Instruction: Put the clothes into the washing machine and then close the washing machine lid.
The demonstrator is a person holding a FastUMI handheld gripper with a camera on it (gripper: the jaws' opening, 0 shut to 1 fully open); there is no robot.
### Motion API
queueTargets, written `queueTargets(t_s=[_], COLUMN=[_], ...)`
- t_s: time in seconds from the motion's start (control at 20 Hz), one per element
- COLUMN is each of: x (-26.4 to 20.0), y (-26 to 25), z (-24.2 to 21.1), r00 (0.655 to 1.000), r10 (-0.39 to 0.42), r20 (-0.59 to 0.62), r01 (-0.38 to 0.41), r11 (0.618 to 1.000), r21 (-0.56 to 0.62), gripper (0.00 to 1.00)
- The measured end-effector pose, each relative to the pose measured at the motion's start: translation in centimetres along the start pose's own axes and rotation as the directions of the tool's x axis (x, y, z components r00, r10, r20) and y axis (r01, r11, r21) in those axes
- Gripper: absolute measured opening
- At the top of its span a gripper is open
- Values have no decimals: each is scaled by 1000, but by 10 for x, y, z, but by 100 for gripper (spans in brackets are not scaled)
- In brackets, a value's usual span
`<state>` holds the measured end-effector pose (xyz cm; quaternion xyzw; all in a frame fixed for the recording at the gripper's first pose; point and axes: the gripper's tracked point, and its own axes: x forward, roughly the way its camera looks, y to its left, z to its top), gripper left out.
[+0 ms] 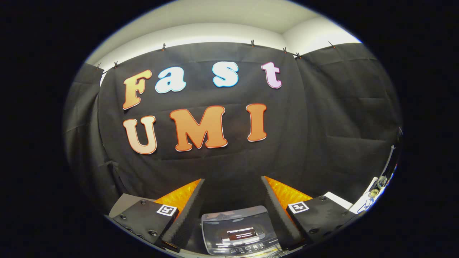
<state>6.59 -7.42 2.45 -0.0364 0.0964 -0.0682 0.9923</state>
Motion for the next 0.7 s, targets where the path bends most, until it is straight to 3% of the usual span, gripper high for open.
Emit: queueTargets(t_s=[0.7], x=[-7], y=[-27], z=[0], r00=[1000], r10=[-9], r20=[24], r01=[8], r11=[998], r21=[64], gripper=[97])
